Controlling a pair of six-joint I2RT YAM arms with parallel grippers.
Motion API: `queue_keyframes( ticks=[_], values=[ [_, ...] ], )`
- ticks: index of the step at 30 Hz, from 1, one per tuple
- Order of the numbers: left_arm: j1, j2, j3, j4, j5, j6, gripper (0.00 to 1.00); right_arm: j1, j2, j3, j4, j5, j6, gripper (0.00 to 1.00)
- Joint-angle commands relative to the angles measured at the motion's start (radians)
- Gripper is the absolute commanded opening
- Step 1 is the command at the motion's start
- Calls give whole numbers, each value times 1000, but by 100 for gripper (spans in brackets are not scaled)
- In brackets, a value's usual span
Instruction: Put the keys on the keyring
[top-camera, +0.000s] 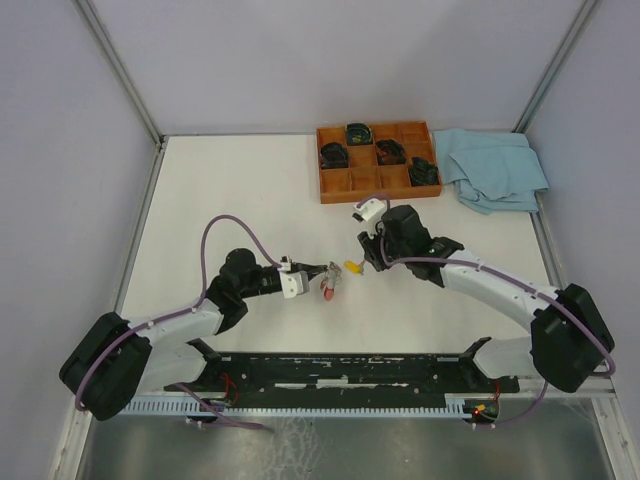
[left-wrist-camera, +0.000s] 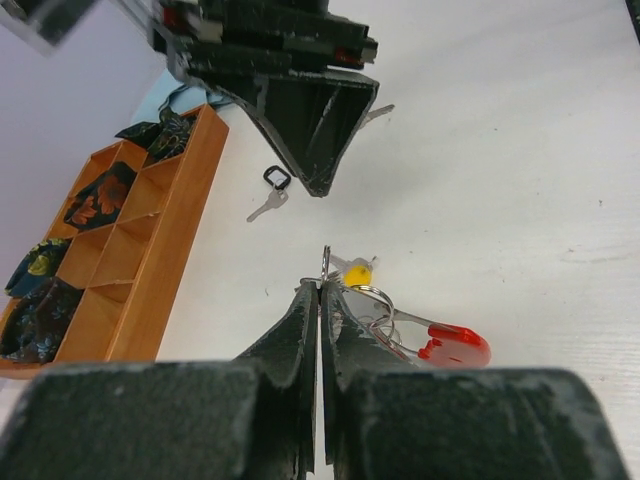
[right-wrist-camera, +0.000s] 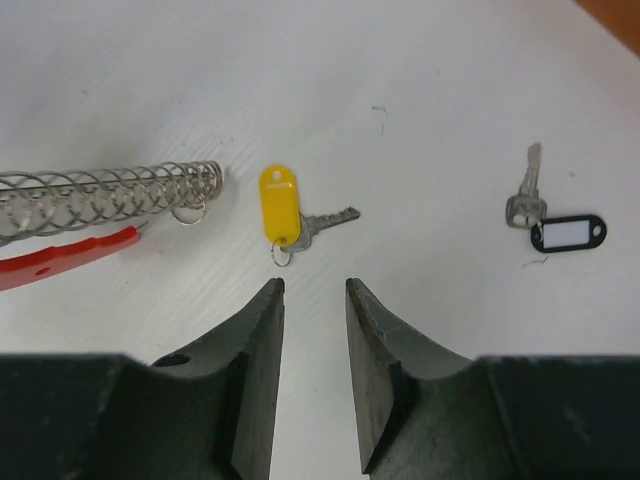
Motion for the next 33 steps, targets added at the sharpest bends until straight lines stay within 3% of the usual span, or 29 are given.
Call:
queue_keyframes(
  ticks=[1, 13, 22, 33],
  values=[
    [-1, -27, 21, 12, -30, 56, 3, -18, 69, 51, -46, 23, 70, 39],
    [-4, -13, 22, 25, -22, 42, 3, -5, 231, 65, 5, -36, 25, 35],
    [-6, -8, 22, 26, -22, 38, 3, 30, 262, 1, 137, -32, -45, 38],
    [-8, 0, 27, 17, -21, 38, 3, 61, 314, -6, 147, 19, -75, 35]
  ],
)
